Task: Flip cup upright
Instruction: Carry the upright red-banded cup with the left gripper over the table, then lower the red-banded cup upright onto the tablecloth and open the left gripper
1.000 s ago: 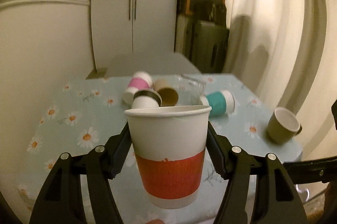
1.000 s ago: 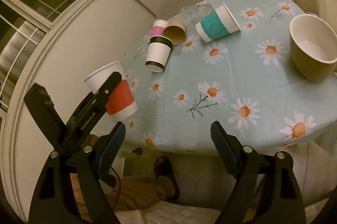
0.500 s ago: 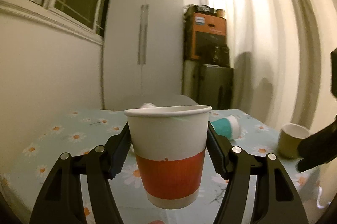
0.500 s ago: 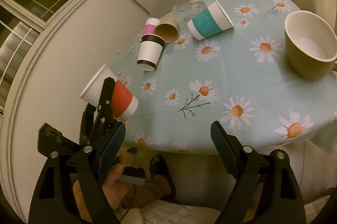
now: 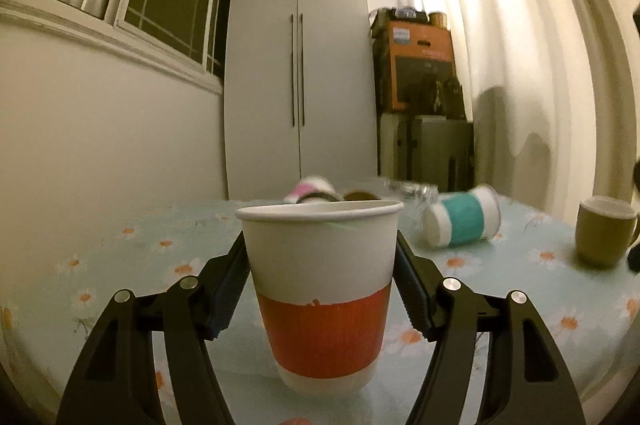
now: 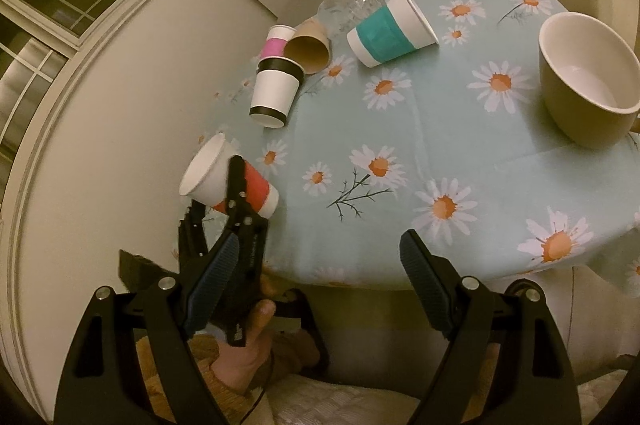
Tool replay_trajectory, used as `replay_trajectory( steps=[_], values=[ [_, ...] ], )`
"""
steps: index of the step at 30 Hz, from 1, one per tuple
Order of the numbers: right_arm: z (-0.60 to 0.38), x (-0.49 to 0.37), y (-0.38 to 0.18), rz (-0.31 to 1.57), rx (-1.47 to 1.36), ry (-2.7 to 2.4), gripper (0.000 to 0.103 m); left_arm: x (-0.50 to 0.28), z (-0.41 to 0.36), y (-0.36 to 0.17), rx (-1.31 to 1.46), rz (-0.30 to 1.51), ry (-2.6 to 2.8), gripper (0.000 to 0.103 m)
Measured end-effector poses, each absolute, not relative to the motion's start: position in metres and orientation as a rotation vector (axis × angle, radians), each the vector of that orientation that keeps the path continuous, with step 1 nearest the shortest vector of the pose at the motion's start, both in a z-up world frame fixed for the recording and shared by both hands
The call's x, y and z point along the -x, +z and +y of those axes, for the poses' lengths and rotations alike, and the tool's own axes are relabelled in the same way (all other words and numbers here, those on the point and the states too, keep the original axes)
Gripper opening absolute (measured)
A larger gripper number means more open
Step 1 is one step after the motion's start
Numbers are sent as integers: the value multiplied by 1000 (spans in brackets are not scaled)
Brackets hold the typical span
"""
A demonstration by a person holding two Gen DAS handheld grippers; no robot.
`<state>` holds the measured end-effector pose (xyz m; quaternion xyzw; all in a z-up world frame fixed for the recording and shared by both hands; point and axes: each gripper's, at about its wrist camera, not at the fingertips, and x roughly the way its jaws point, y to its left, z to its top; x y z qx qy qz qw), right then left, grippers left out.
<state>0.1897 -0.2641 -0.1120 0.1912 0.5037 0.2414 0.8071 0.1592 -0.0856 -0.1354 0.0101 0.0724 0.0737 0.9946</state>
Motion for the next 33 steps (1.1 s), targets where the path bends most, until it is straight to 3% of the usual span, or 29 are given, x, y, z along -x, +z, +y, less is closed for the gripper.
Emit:
replay_trajectory(
  steps=[17,23,30,31,33],
  values=[
    [-265,-189,-112,1079,-407,519,82,-151,-89,-144,-33,160,138,68],
    [-265,-189,-112,1081,-406,519,82,-150,-91,-146,-37,177,140,83],
    [-266,-188,-110,1075,-405,515,82,-142,-91,-137,-37,198,126,85],
    [-266,-188,-110,1073,-404,513,82,-141,-90,-134,-31,208,125,92],
    [-267,-187,-109,1064,-412,518,82,-137,-88,-127,-16,214,122,97]
  ],
)
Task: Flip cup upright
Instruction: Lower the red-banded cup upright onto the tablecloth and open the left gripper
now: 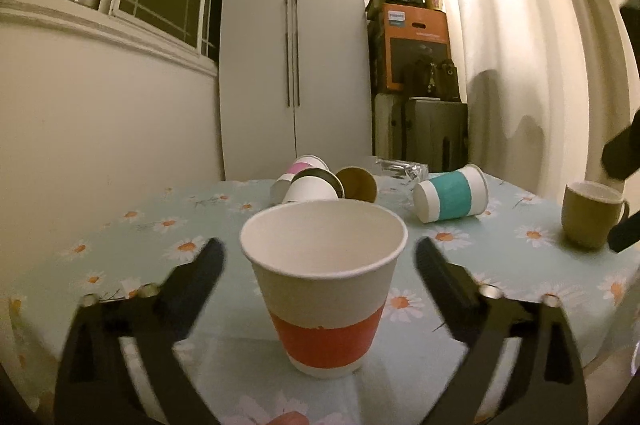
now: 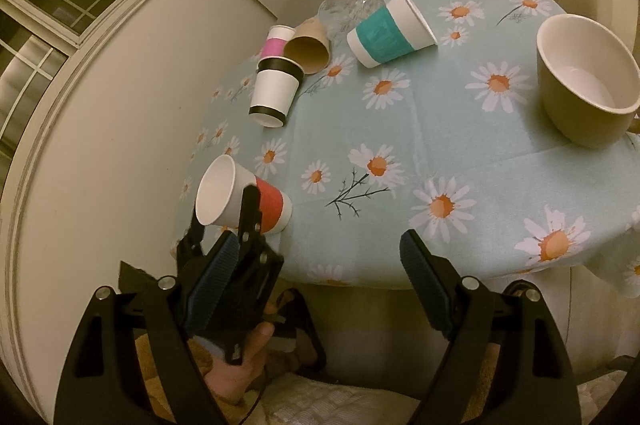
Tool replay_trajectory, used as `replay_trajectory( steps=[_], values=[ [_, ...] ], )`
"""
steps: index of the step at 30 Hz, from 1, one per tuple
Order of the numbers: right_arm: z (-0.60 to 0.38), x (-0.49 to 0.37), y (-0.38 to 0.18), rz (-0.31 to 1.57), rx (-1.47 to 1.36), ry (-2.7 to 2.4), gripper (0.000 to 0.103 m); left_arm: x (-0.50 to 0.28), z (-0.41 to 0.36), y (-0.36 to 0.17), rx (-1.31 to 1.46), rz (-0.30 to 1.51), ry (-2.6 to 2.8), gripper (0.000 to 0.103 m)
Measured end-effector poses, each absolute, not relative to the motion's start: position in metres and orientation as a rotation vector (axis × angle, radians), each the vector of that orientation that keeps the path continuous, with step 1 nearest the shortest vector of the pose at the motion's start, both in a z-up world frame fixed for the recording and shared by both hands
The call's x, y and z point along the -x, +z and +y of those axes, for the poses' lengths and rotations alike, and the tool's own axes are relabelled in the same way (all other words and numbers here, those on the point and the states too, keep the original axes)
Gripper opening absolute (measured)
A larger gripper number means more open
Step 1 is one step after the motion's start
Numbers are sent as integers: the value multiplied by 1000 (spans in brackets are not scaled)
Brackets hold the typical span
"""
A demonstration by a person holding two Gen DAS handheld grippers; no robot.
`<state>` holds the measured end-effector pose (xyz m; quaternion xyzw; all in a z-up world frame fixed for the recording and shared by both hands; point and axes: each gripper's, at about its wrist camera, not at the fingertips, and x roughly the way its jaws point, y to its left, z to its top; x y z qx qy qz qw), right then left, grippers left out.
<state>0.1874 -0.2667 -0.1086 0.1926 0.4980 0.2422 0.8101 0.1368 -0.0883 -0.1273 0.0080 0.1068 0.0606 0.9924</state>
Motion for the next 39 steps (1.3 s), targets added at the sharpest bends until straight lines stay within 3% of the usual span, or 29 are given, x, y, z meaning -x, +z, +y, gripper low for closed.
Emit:
replay_trajectory(
  steps=[6,8,23,39],
  values=[
    [-270,-181,-97,995,-437,566,83,-120,-88,-100,-23,217,100,97],
    [-270,-179,-95,976,-440,573,88,-112,-84,-86,-16,227,73,97],
    [-254,-156,-90,887,-387,603,98,-68,-30,-18,72,388,-58,97],
    [-201,-96,-77,695,-48,548,98,-44,21,-20,143,537,-174,97]
  ],
)
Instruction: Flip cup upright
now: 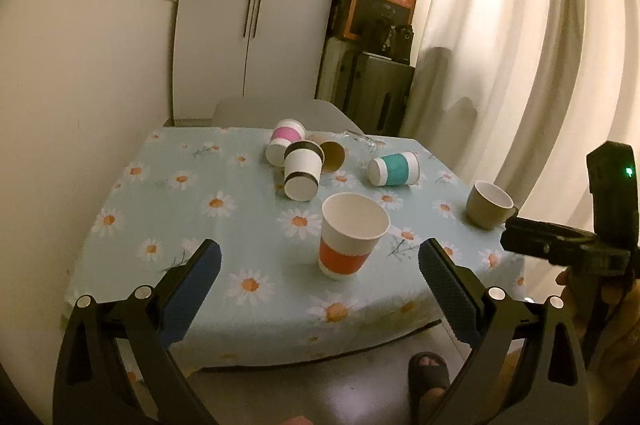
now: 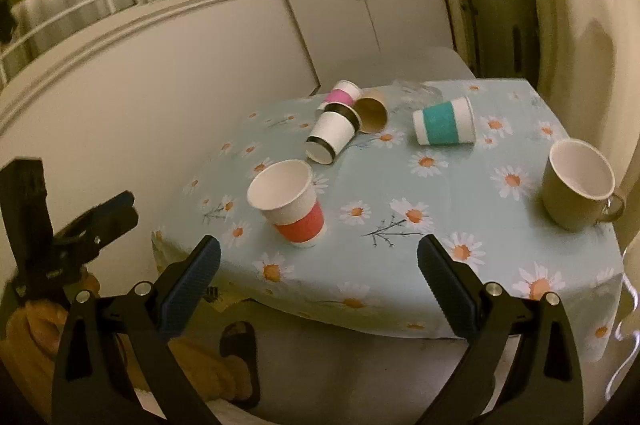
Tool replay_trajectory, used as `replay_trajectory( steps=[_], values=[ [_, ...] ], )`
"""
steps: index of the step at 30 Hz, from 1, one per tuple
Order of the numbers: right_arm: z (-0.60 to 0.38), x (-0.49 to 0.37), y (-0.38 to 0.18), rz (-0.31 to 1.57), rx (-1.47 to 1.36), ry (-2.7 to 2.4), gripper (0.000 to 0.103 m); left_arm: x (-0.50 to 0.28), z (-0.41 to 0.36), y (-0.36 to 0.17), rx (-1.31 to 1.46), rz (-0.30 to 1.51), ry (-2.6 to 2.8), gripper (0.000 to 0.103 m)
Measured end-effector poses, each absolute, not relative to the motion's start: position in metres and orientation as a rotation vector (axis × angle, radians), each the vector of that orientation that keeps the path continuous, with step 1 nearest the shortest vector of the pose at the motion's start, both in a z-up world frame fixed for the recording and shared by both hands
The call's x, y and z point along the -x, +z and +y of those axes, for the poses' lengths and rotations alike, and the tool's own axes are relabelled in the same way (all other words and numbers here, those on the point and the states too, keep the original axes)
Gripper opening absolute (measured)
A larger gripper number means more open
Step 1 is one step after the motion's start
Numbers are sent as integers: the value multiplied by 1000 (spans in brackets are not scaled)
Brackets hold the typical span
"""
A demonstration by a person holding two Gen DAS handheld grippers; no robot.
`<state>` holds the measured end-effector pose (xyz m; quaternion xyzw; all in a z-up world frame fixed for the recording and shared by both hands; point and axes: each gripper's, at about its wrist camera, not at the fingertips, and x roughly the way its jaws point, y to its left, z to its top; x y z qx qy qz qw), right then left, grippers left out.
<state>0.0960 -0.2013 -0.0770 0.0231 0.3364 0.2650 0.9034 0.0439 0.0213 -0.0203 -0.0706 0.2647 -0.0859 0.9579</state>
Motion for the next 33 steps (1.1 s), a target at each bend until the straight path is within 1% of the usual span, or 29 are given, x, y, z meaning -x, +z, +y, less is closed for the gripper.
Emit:
replay_trajectory(
  steps=[4,12,22,33],
  values=[
    [-189,-83,-77,671,1,556,98,-40,27,-29,149,555,-181,97],
    [-185,-67,-81,669,9,562,98,-33,28,-33,143,557,-164,96],
    [-171,-73,-92,672,121,547,98,-39,13,-37,103,585,-182,97],
    [-172,-80,-94,694,84,555,98,-42,3,-42,79,616,-190,96]
  ],
)
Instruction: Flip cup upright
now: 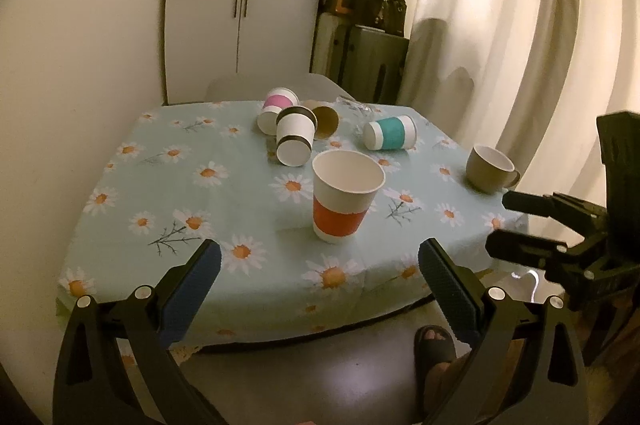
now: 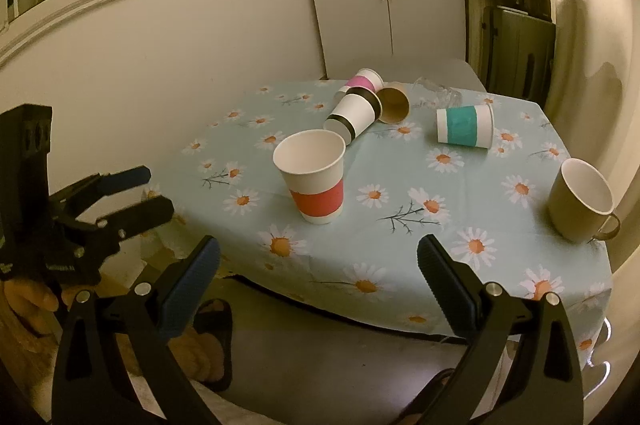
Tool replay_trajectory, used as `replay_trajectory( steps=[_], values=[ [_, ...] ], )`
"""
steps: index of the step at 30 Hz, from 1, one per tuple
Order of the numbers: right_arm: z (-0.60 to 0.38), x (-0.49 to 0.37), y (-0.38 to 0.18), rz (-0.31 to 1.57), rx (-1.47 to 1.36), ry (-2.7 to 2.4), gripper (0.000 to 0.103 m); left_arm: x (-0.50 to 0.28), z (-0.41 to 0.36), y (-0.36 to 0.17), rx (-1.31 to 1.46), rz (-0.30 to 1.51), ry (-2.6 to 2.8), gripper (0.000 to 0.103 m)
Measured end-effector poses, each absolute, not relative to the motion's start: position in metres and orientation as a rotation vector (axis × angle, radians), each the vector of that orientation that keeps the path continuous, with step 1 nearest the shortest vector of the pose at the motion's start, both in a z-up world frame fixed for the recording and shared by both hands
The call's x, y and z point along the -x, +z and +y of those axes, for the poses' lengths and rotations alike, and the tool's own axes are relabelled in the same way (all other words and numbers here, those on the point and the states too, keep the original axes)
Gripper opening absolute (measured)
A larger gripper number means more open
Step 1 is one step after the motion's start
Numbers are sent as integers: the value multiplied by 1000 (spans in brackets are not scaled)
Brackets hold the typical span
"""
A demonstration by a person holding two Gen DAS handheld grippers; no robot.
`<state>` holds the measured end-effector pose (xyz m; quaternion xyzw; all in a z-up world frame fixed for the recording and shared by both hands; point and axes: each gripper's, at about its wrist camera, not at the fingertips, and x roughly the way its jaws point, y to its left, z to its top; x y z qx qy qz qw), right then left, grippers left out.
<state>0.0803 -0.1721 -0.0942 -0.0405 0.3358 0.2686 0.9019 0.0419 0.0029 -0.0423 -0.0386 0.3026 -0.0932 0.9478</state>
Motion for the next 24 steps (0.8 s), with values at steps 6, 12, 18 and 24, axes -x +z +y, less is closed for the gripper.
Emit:
replay_trajectory(
  steps=[6,12,18,24],
  values=[
    [-169,-81,-95,704,75,559,98,-41,1,-45,76,626,-188,97],
    [-167,-80,-96,706,86,556,98,-43,0,-46,72,632,-186,96],
    [-168,-80,-96,709,79,550,98,-44,0,-47,72,636,-194,96],
    [-167,-80,-97,714,92,546,98,-44,1,-49,67,624,-184,96]
  ],
)
